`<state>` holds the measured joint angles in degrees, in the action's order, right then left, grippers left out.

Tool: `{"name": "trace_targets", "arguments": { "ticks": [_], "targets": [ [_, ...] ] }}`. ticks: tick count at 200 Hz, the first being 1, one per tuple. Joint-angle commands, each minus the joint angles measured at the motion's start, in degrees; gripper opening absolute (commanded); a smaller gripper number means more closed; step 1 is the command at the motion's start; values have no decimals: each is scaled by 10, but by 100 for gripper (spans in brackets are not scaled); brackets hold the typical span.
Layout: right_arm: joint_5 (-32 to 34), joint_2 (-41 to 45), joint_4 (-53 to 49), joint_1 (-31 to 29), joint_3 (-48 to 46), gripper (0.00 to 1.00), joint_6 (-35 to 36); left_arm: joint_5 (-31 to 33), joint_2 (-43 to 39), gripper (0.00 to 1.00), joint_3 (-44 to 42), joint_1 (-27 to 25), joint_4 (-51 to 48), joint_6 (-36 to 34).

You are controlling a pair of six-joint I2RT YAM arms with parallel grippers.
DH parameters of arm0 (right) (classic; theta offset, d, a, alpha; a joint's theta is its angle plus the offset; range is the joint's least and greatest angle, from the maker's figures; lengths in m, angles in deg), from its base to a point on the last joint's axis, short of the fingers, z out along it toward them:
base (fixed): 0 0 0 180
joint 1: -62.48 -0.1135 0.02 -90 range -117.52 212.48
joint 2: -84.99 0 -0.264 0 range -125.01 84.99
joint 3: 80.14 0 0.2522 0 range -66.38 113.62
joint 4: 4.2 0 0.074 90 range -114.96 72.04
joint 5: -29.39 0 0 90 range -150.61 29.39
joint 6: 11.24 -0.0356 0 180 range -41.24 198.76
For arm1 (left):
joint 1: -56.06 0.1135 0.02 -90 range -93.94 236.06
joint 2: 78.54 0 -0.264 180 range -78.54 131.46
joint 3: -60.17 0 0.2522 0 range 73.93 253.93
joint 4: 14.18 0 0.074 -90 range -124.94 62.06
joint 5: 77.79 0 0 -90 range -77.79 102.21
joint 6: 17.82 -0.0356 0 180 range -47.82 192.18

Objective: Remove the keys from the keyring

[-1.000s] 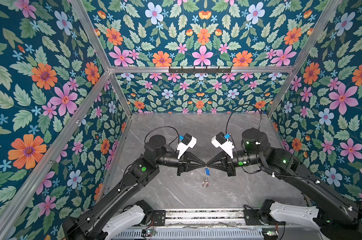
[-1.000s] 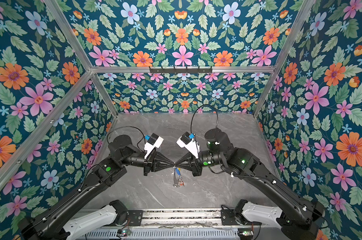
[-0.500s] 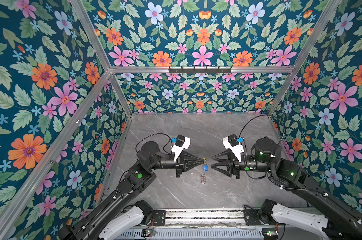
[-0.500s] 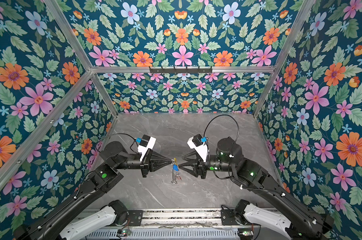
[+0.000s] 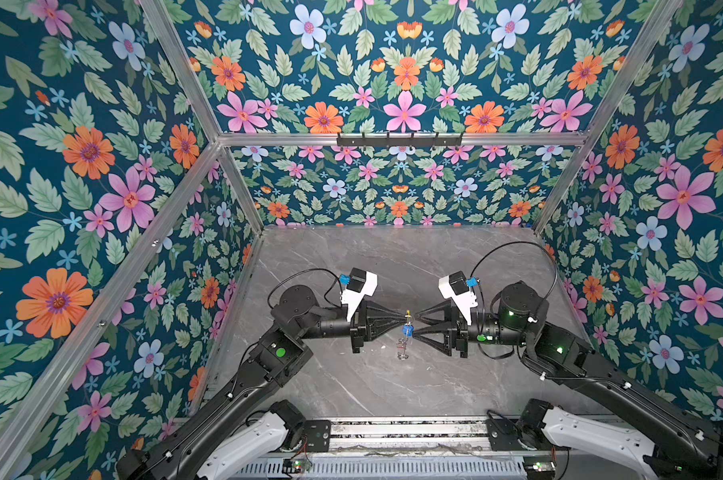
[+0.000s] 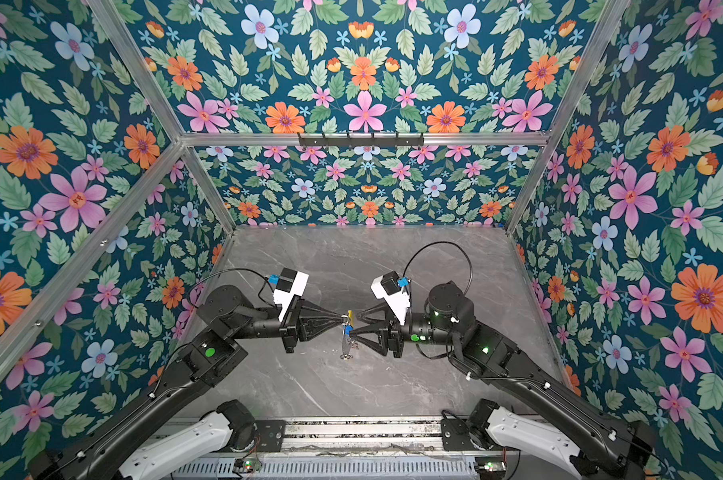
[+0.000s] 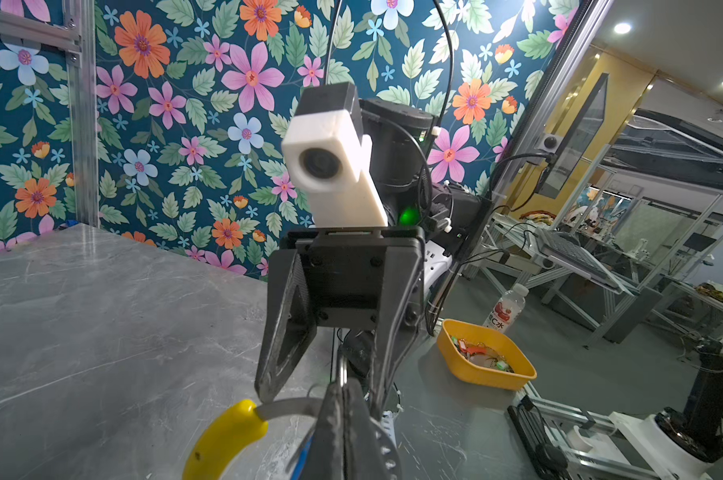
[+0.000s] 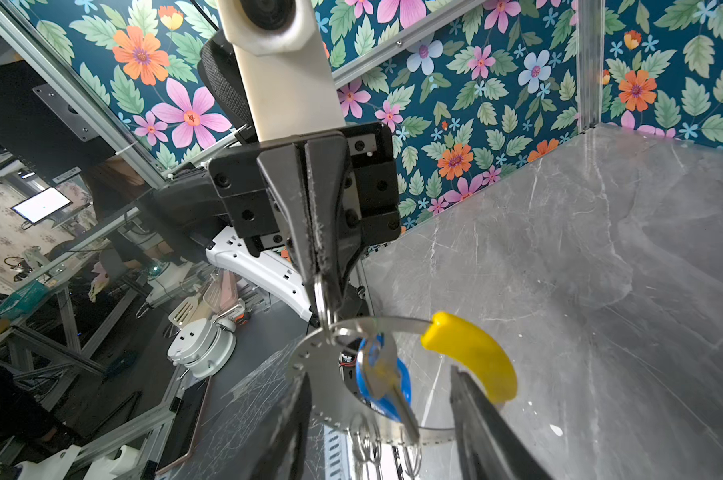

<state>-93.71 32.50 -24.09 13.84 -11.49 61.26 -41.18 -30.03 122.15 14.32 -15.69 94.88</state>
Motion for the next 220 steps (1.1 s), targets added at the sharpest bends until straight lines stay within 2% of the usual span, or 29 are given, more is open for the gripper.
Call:
{"name": "trace_targets", "arguments": {
  "ticks": [1,55,220],
  "targets": [
    [-11,-3,24,-1,1,52,-2,5,-1,0,-1,0,36,9],
    [-18,-17,29,-1,9,37,-3,12,-2,0,-6,0,55,24],
    [-6,-35,21,-4,23,29,2,45,-11,0,-23,0,89,47]
  ]
}}
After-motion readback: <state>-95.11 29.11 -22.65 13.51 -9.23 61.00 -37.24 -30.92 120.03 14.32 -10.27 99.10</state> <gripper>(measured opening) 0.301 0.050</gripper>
